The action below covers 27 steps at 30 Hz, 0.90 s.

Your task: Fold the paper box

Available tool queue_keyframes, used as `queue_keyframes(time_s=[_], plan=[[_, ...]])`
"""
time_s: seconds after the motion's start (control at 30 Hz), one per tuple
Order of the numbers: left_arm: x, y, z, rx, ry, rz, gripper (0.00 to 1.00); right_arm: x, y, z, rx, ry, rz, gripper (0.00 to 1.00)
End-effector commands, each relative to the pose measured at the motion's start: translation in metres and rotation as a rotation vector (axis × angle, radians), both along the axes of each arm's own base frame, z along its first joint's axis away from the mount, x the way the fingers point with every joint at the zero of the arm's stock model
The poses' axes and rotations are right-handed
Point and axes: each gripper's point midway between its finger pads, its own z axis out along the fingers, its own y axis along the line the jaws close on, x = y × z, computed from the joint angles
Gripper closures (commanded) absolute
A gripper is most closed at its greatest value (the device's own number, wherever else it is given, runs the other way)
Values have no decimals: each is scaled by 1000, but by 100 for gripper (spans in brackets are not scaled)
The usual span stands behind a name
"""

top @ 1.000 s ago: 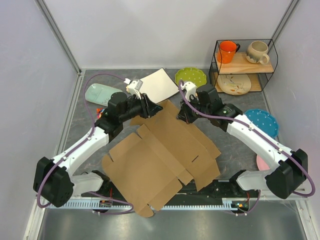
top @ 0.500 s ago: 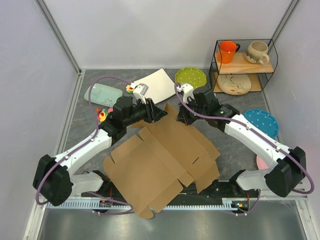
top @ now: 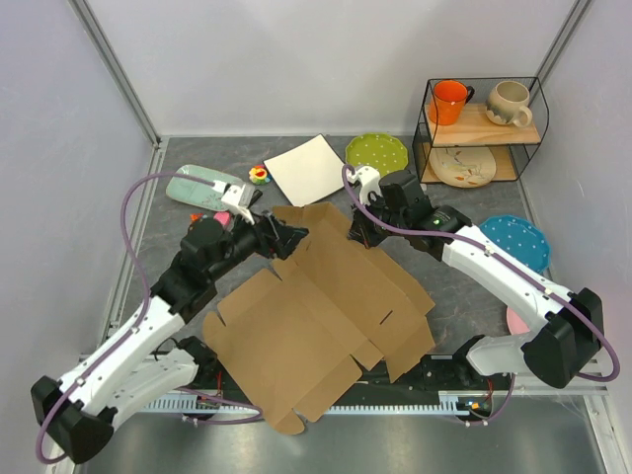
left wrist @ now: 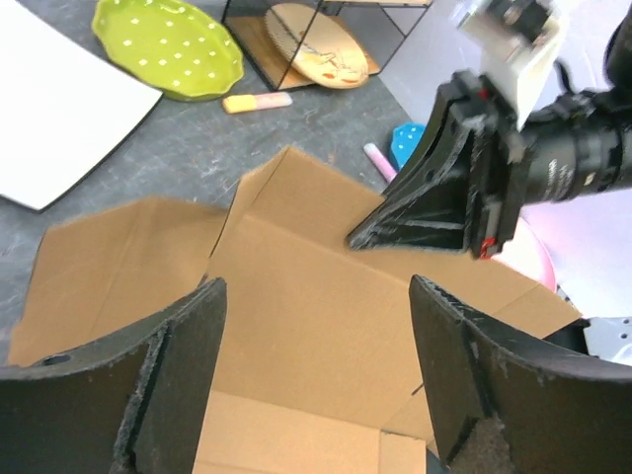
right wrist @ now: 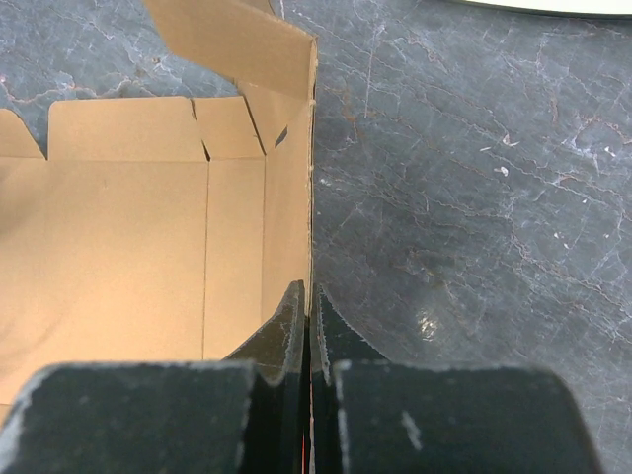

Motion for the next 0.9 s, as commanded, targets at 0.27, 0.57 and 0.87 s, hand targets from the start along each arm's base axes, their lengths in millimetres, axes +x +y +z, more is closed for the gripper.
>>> queue_keyframes(time_s=[0.27,0.57,0.87], plan=[[-23,59,-165,83,379,300,27,4,8,16,29,-53,23,100],[-8,76,-185,100,399,451,14,3,9,18,37,-60,32,100],[16,60,-202,105,379,448,16,1,10,16,38,-57,41,100]])
